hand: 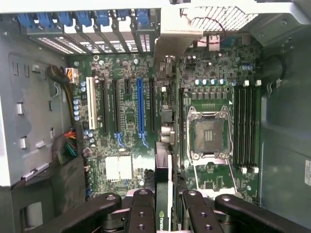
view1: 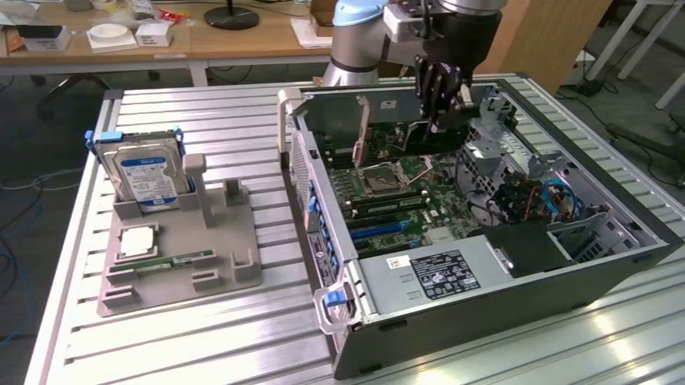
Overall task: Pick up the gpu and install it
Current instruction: 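Insert the gpu into the slot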
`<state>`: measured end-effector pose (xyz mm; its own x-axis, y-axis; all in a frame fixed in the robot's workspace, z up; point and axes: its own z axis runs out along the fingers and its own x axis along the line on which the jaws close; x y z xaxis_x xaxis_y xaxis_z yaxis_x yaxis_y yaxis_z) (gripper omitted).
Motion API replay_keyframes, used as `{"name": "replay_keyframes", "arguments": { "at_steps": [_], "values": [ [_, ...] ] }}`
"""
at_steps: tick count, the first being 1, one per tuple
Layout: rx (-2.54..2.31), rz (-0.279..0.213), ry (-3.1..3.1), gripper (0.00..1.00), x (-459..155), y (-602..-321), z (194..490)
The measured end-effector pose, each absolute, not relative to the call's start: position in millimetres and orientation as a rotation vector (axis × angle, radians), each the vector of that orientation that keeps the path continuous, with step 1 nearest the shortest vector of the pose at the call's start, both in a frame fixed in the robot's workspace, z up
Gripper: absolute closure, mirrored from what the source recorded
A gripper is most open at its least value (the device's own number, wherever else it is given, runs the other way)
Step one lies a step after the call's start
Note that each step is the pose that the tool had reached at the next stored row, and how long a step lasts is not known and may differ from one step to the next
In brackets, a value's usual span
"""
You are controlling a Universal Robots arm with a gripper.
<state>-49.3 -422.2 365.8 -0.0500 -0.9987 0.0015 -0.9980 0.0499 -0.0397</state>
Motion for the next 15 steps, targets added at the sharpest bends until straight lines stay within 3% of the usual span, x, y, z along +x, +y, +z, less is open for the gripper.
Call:
{"name": "replay_keyframes", "arguments": {
  "at_steps": [15],
  "values": [
    [-2.164, -0.054, 2.255, 0.74, -54.9, -427.6, 356.0]
  ]
}}
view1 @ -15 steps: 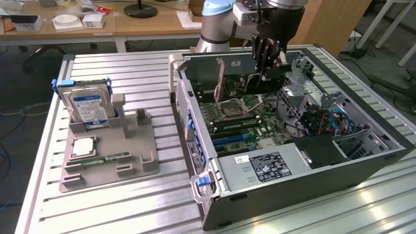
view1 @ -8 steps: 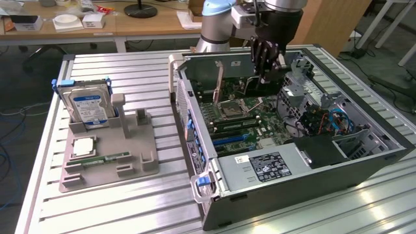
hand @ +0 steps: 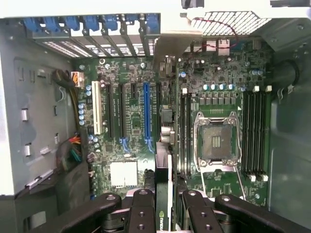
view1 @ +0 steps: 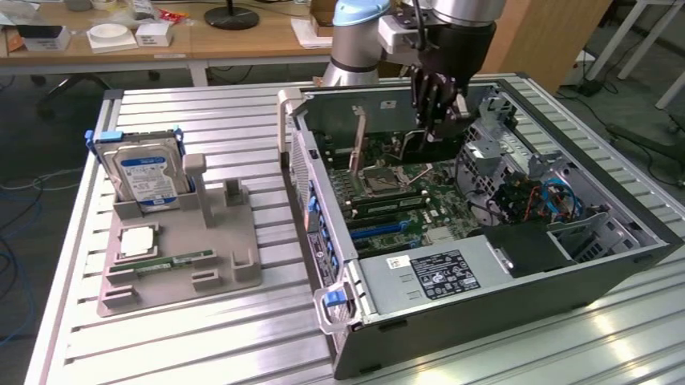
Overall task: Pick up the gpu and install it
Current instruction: 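Insert the gpu into the slot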
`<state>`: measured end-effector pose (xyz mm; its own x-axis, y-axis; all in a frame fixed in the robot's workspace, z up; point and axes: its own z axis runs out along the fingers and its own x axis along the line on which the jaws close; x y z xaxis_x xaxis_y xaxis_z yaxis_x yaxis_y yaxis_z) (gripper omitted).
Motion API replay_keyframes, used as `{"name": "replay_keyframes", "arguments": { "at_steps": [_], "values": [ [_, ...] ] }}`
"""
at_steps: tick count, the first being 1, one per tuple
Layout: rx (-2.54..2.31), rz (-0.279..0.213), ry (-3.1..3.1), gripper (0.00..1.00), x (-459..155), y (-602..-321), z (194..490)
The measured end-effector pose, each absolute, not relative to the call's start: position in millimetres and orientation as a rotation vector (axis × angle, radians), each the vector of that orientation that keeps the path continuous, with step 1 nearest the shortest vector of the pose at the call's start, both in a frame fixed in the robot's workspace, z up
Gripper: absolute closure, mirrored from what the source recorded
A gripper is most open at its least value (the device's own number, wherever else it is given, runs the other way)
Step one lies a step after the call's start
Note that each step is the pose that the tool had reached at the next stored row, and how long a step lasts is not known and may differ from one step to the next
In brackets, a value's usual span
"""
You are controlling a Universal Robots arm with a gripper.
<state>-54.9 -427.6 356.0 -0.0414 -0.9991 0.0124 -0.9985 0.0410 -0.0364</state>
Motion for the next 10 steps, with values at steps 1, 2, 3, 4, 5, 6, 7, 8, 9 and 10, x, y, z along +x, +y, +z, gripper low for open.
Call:
{"name": "replay_keyframes", "arguments": {
  "at_steps": [1, 2, 3, 4, 5, 6, 7, 8, 9, 10],
  "values": [
    [-2.163, -0.052, 2.253, 0.74, -55.3, -428.1, 354.8],
    [-2.163, -0.05, 2.252, 0.74, -55.5, -429.3, 353.7],
    [-2.163, -0.049, 2.25, 0.74, -55.8, -431.0, 353.0],
    [-2.164, -0.048, 2.249, 0.74, -56.2, -432.7, 352.5],
    [-2.165, -0.048, 2.248, 0.74, -56.9, -434.3, 352.2],
    [-2.169, -0.048, 2.244, 0.74, -57.9, -435.5, 351.8],
    [-2.174, -0.048, 2.239, 0.74, -58.7, -436.2, 351.2],
    [-2.181, -0.048, 2.232, 0.74, -59.5, -436.7, 350.5],
    [-2.188, -0.047, 2.224, 0.74, -60.4, -437.1, 349.7],
    [-2.198, -0.047, 2.214, 0.74, -61.0, -437.4, 349.0]
  ]
}}
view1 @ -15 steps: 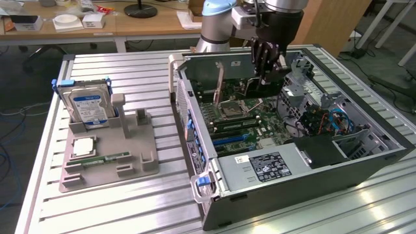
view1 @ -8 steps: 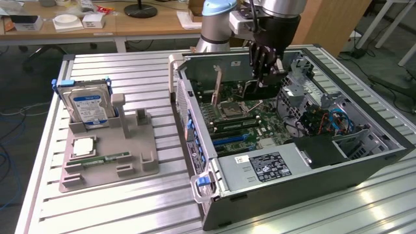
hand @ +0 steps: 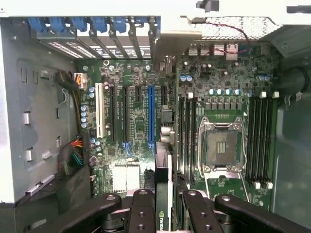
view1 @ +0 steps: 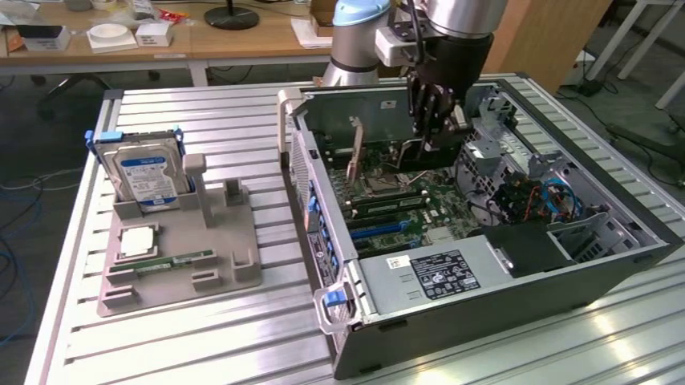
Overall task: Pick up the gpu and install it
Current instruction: 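Insert the gpu into the slot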
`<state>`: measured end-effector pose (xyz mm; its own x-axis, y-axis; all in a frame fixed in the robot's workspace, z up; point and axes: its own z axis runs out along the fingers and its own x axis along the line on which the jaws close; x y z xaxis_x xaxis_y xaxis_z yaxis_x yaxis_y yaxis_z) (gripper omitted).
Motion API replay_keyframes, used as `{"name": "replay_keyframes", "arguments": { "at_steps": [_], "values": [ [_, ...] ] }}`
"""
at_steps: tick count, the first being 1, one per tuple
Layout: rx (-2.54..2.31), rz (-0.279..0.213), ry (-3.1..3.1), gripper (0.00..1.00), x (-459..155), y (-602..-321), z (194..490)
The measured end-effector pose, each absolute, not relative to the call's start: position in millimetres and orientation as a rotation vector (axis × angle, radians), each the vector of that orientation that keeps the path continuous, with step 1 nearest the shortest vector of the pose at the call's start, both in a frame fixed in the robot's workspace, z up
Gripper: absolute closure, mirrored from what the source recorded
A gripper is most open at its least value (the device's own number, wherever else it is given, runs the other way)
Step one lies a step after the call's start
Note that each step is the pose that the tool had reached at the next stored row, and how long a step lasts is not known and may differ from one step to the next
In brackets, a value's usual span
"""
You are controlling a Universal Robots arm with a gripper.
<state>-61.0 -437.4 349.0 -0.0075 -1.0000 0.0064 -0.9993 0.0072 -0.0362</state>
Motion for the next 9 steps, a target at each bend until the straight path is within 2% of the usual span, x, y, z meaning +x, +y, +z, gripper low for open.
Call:
{"name": "replay_keyframes", "arguments": {
  "at_steps": [9],
  "values": [
    [-2.218, -0.048, 2.195, 0.74, -64, -438, 336]
  ]
}}
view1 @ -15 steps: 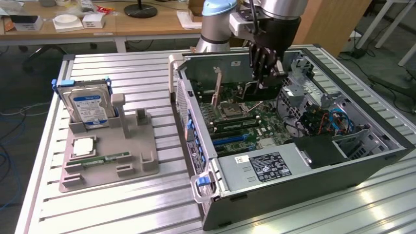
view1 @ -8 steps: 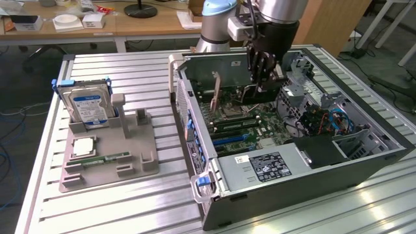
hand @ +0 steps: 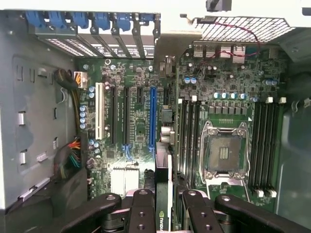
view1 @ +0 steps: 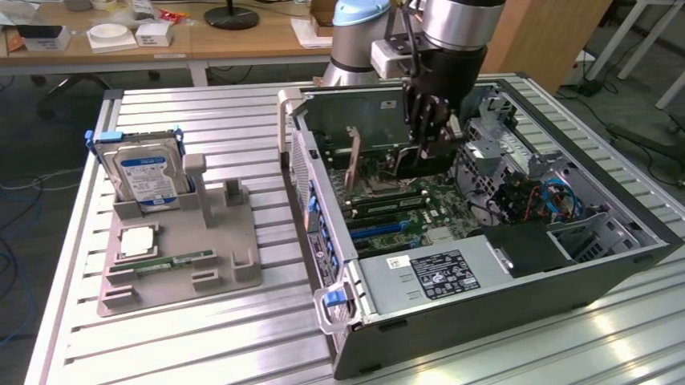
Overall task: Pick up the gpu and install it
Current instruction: 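Insert the gpu into the slot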
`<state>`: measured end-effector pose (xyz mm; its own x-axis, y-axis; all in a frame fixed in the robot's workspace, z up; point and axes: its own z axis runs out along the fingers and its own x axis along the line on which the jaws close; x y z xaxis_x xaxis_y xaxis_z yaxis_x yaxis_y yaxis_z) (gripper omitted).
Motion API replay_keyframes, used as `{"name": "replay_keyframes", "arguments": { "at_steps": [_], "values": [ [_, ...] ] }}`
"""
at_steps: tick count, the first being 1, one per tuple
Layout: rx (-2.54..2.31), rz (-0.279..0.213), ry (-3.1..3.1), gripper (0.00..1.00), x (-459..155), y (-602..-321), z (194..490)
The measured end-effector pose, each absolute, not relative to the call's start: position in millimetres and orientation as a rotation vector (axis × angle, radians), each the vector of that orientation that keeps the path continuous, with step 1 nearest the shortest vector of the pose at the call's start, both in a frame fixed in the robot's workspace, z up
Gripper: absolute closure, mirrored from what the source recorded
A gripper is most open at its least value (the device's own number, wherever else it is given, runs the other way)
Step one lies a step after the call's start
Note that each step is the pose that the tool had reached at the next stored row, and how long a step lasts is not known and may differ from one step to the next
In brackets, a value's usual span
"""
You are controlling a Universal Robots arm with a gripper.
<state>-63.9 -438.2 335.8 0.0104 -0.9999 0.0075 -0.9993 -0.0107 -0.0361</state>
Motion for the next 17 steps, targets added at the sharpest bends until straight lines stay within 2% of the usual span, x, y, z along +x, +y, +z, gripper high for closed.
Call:
{"name": "replay_keyframes", "arguments": {
  "at_steps": [17],
  "values": [
    [-2.208, -0.049, 2.206, 0.74, -71, -447, 319]
  ]
}}
